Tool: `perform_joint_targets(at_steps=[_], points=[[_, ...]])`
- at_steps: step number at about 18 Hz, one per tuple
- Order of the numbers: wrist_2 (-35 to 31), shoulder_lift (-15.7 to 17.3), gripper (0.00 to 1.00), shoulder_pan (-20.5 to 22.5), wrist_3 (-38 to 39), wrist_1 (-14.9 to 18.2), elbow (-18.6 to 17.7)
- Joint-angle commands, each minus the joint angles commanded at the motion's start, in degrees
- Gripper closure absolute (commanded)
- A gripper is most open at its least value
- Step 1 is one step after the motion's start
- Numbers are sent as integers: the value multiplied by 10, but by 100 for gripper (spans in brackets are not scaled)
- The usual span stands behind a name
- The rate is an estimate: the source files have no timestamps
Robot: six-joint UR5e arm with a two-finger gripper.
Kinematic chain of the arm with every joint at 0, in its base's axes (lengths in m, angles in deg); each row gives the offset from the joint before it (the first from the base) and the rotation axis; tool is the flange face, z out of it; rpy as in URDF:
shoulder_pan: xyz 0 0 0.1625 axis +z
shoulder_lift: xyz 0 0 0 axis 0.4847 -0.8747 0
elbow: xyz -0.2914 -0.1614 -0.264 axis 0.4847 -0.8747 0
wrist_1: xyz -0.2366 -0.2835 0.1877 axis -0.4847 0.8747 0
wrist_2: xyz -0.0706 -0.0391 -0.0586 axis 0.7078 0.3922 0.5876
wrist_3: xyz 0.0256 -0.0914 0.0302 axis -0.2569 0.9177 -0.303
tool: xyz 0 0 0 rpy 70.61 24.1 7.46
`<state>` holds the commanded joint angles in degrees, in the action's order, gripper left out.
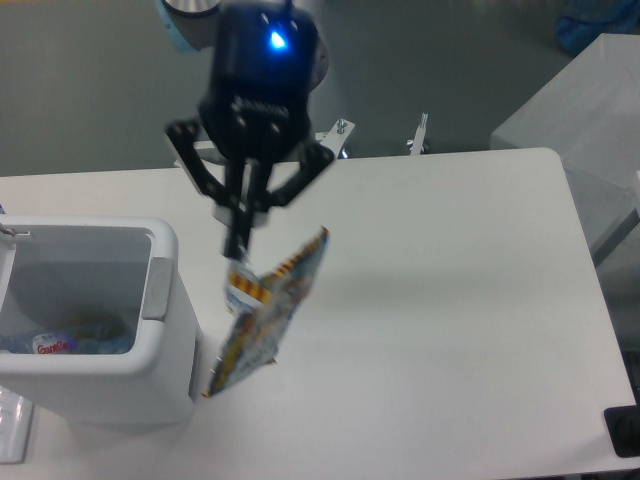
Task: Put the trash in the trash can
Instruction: 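Lift the wrapper and swing it over the white bin, then lower the wrapper into the bin and open the gripper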
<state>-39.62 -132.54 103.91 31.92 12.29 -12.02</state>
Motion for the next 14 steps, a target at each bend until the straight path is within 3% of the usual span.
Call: perform_joint_targets(at_steps=[7, 14], points=[[0, 57, 85, -55, 0, 1, -72], [0, 65, 85, -104, -4, 1, -134]])
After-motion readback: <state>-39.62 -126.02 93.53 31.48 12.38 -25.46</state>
